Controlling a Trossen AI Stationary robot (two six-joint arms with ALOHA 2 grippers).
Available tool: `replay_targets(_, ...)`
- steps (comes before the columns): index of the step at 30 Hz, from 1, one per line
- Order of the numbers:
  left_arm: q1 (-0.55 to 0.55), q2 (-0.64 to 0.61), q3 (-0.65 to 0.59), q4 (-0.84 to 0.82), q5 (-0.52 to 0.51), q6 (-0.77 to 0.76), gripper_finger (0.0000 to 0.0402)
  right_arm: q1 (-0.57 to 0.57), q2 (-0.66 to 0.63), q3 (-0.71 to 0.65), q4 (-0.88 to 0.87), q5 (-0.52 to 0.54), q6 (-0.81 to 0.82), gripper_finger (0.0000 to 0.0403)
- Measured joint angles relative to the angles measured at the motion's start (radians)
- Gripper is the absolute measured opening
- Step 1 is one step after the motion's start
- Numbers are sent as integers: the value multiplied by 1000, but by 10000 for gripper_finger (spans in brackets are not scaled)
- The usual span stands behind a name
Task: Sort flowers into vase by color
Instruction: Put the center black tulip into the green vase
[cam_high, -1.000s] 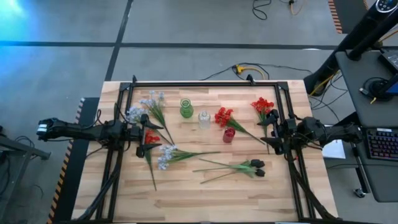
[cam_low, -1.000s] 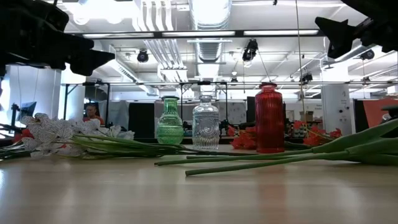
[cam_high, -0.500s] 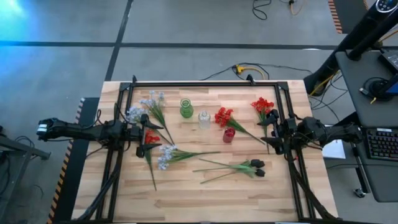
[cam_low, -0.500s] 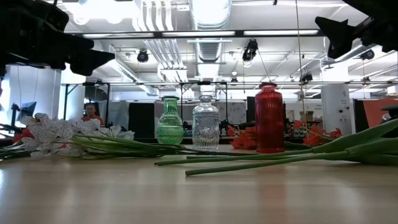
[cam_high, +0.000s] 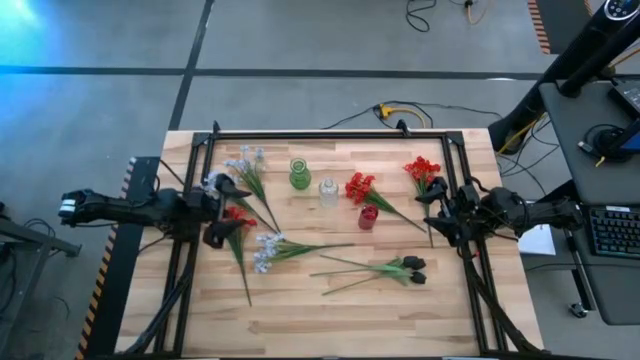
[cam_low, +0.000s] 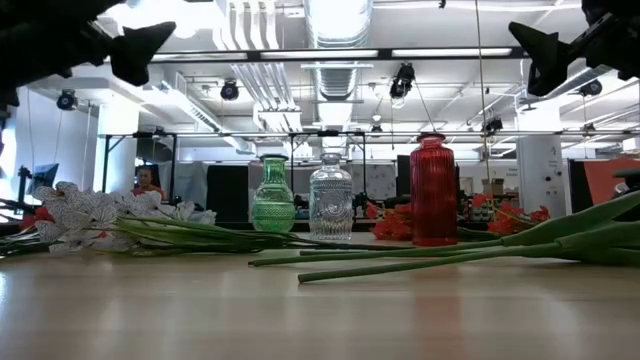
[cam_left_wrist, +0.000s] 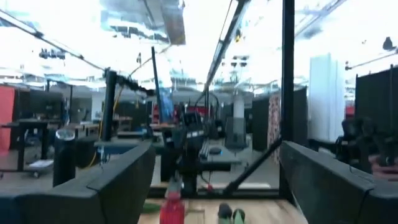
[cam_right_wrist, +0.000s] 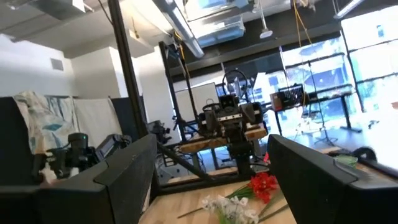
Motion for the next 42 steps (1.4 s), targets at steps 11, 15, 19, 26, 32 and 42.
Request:
replay_targets(11,-1,9,0,60,-192,-142,327,-1,6,0,-2,351,33,299)
replay_targets(15,0,28,0,56,-395,-185,327,0,13,0,1,384,103,299)
replay_targets(19,0,59,0,51,-546,-216,327,0,34,0,0,367,175,299)
replay_targets(26,0,113,0,59,-386,-262,327,-1,109,7,-3,339,213,299)
replay_targets(32,-3,173,89,-28,-314,-219,327,5,255,125,-7,279,114,298)
replay_targets(42,-4,298,329,-625,-312,-169,327,5,598,491,-425,277,53,269)
